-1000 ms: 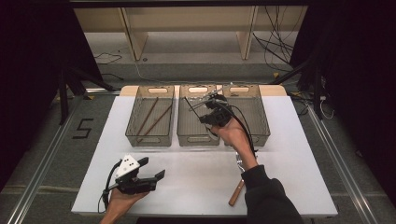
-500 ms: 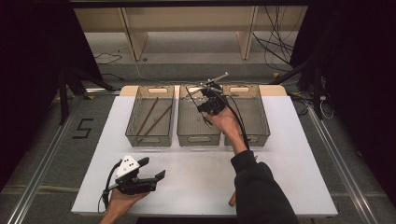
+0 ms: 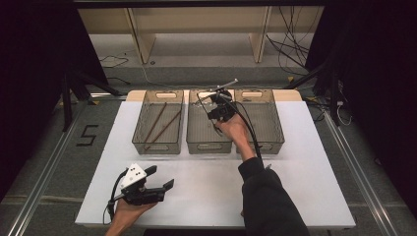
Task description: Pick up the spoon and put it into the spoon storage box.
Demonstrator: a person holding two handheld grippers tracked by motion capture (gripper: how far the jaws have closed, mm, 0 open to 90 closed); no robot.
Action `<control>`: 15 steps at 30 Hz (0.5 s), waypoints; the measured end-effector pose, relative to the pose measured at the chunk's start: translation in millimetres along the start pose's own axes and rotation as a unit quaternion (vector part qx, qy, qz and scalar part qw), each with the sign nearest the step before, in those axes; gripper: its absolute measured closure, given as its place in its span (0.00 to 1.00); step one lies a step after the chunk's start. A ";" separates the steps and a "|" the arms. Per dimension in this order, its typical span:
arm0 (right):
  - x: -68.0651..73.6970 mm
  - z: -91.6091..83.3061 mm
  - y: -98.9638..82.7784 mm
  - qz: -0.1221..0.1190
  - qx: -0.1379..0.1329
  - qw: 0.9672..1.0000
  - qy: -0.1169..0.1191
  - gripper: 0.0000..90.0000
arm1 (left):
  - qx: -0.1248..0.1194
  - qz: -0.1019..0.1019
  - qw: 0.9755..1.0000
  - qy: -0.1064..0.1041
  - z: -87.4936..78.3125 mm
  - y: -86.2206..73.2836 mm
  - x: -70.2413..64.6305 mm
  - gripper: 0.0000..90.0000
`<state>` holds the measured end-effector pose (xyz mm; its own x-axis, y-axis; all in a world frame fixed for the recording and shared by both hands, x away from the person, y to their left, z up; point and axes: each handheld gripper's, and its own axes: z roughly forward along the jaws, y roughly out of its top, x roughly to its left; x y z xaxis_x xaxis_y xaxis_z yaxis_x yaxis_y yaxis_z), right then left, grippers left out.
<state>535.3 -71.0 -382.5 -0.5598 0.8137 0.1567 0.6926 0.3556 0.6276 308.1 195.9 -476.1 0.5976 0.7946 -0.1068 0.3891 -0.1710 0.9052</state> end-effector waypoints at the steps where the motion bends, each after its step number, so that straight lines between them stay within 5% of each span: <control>1: -0.5 1.1 -0.1 0.002 0.001 1.000 0.001 1.00 | 0.000 0.000 1.000 0.000 0.0 0.0 0.2 0.20; 15: -2.7 13.9 -0.8 0.006 0.008 1.000 -0.006 1.00 | 0.001 -0.003 1.000 -0.003 0.7 -0.4 -0.3 0.19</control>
<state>542.5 -67.1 -394.0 -0.5466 0.8230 0.1547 0.7064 0.3539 0.6130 308.3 195.3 -476.7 0.5994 0.7921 -0.1154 0.3940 -0.1664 0.9039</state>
